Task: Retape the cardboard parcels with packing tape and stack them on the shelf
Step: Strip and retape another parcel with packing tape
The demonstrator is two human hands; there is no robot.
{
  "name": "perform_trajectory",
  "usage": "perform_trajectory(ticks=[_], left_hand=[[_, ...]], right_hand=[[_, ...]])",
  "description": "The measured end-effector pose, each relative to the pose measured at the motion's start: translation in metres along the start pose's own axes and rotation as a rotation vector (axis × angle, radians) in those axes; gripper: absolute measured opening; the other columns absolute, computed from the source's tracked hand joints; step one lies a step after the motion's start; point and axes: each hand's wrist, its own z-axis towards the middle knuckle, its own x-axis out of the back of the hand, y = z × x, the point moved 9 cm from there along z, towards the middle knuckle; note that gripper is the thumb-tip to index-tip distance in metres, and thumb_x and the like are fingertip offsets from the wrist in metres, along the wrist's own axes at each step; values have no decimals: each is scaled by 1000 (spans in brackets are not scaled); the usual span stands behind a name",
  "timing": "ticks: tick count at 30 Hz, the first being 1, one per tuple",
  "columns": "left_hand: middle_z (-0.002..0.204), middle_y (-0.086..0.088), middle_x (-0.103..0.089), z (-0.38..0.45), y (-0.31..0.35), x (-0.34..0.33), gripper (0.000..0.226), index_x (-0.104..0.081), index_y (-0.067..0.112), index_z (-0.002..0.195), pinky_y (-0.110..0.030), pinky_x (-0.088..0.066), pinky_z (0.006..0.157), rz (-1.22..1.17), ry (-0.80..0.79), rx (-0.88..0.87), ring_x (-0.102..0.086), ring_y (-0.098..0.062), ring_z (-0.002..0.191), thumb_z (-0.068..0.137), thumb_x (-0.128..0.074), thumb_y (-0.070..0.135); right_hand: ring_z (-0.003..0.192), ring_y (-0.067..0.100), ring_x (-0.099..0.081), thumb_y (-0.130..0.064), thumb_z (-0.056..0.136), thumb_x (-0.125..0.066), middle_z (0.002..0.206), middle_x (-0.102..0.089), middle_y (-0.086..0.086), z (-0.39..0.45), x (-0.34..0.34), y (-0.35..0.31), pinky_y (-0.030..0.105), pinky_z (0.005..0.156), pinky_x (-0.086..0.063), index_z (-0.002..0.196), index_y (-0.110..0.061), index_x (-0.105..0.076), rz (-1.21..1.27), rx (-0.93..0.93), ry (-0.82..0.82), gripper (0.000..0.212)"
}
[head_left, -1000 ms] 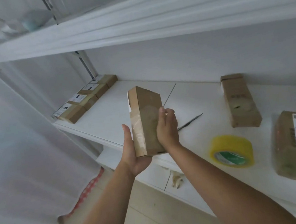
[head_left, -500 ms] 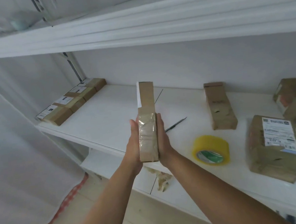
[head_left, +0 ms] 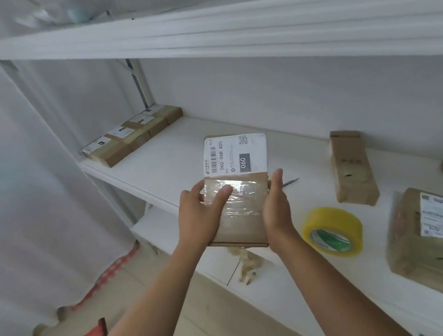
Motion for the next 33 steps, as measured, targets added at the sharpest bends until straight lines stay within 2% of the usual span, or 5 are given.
perform_trajectory(ticks=[4, 11, 19, 24, 33], left_hand=[[112, 12, -72, 1, -16, -8, 55, -59, 36, 123, -34, -57, 86, -301, -266, 110, -71, -8, 98, 76, -80, 55], [107, 13, -67, 15, -27, 32, 52, -57, 26, 118, -23, -49, 68, -309, -40, 134, -65, -4, 92, 81, -72, 58], [120, 6, -68, 34, -86, 95, 64, -48, 38, 128, -45, -59, 86, -617, -355, 140, -69, -17, 106, 73, -80, 44], [113, 6, -71, 56, -137, 155, 56, -53, 37, 125, -50, -59, 85, -644, -199, 170, -71, -19, 100, 75, -77, 30], [127, 22, -63, 87, -153, 177, 41, -48, 53, 133, -43, -47, 105, -629, -337, 117, -61, -5, 118, 93, -50, 62]], right_hand=[[81, 12, -73, -69, 98, -20, 90, -76, -6, -4, -14, 1, 32, 72, -58, 100, -34, -70, -15, -17, -60, 61], [98, 10, -57, -58, 102, -26, 107, -58, -9, -19, -48, 4, 33, 84, -46, 121, -29, -47, -374, 166, -41, 41], [91, 6, -61, -53, 104, -29, 105, -65, -4, -27, -142, 35, 19, 66, -48, 112, -21, -58, -408, 113, -33, 43], [90, 6, -58, -58, 102, -28, 103, -60, -8, -28, -216, 64, 23, 62, -43, 119, -24, -49, -492, 48, -82, 43], [92, 14, -64, -60, 99, -30, 101, -67, -4, -10, -271, 100, 40, 73, -55, 106, -28, -54, -477, -22, -70, 40]])
